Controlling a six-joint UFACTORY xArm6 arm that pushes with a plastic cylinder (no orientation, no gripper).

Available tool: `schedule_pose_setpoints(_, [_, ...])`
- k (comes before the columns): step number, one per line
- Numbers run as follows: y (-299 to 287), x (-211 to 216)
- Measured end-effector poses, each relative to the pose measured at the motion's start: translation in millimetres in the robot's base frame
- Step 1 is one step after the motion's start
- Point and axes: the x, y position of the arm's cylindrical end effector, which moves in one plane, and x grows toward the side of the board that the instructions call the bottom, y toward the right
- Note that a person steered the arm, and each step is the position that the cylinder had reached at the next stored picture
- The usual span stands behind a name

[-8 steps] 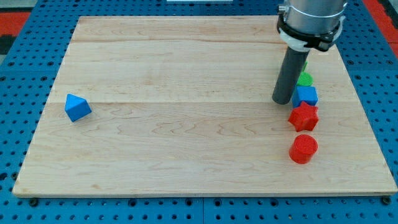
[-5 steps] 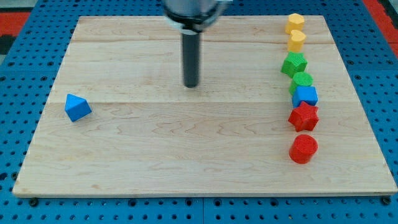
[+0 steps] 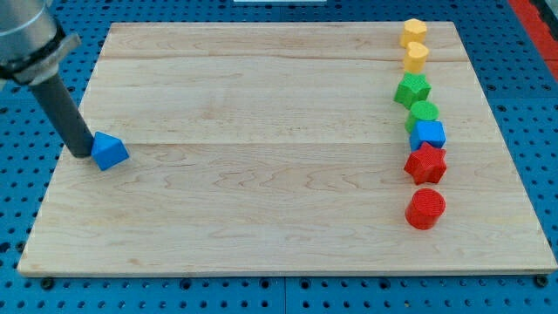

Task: Move the blue triangle to the bottom of red circle

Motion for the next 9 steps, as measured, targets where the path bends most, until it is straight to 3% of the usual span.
schedule_pose_setpoints(1, [46.4, 8.8])
schedule_pose_setpoints(2, [35.5, -8.4])
schedule_pose_setpoints(4, [112.9, -32.9])
schedule_pose_setpoints(6, [151.1, -54.0])
schedule_pose_setpoints(8, [212.8, -50.8])
schedule_pose_setpoints(9, [221.4, -28.1])
